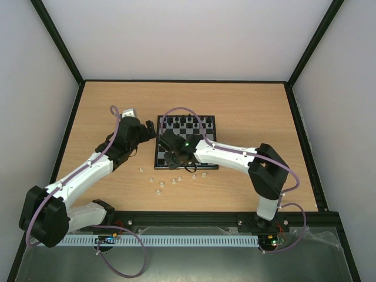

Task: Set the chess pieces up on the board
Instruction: Place the chess piece on the chessboard.

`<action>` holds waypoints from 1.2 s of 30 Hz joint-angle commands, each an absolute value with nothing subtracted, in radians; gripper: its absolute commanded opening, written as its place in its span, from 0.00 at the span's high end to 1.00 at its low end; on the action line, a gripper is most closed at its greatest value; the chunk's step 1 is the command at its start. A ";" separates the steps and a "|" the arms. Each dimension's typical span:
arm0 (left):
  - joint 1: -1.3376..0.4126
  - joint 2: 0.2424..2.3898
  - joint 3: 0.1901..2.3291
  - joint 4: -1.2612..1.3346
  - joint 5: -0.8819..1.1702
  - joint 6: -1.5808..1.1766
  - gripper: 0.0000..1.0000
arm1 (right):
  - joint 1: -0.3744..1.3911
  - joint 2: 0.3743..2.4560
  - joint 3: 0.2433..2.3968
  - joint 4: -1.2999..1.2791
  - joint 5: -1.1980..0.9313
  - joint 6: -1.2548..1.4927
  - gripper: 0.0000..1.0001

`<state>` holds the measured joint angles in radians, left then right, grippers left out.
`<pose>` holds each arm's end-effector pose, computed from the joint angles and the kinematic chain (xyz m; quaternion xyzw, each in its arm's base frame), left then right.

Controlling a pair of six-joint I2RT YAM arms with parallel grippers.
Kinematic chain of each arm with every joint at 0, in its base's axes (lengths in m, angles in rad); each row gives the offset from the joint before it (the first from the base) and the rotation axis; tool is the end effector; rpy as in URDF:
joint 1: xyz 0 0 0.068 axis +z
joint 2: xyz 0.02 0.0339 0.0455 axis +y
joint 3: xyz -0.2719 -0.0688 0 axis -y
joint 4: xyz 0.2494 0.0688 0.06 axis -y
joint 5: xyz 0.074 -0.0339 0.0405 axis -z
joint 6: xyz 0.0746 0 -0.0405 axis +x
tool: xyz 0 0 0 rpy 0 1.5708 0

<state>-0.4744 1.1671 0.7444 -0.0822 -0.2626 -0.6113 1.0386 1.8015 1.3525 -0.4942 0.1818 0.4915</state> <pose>0.2696 -0.1167 0.2453 -0.1248 0.8474 -0.1636 0.4895 0.2245 0.3546 0.2047 -0.2289 0.9196 0.1506 0.2815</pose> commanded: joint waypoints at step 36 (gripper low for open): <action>-0.467 1.152 0.742 -0.083 -0.265 -0.616 0.00 | 0.982 1.947 1.399 -0.463 0.196 0.443 0.84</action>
<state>-0.4717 1.1664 0.7444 -0.0818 -0.2626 -0.6132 0.9852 1.9305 1.3834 -0.4412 0.2077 0.4522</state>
